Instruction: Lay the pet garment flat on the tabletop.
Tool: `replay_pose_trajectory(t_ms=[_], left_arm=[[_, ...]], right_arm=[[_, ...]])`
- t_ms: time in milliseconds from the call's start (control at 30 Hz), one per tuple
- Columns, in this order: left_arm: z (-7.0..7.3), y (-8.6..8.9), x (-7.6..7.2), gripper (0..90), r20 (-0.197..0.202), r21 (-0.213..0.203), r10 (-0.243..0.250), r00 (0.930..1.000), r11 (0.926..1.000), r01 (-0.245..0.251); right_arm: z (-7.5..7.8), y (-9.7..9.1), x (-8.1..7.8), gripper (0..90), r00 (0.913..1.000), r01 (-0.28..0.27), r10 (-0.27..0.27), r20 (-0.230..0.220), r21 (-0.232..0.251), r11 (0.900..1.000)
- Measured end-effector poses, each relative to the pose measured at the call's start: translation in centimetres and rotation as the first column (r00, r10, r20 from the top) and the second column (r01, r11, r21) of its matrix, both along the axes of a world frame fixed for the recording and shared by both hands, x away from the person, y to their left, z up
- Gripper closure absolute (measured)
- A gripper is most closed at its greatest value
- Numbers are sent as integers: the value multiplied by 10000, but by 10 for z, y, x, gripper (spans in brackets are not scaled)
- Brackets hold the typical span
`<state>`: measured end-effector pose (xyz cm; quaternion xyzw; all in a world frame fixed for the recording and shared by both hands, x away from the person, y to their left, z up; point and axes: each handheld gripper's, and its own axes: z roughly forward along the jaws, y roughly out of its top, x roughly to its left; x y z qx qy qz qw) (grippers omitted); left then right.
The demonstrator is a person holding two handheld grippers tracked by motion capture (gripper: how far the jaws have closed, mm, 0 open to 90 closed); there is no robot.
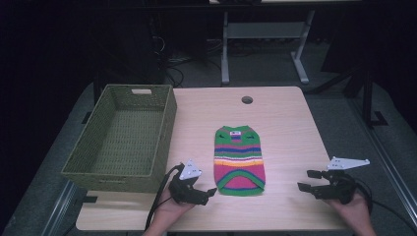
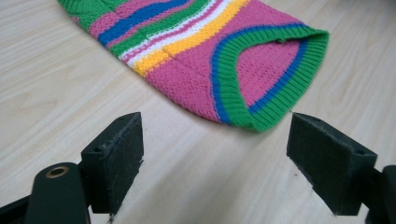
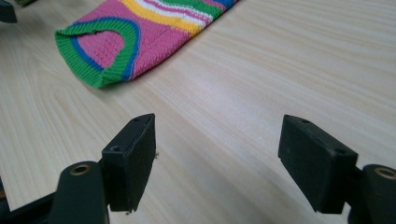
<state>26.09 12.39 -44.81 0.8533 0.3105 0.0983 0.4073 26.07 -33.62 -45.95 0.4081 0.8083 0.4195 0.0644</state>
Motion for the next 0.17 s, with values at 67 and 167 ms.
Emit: replay_pose_trajectory(t_ms=[67,167], left_arm=[[0,3,-5,185,122,-20,34,9999,10000,-33],[-4,6,-9,188,184,85,7,9998,10000,-9]], right_arm=[[-1,1,-4,265,10000,80,-80,33,-5,10000],[-3,3,-14,259,9996,239,-246,101,610,9979]])
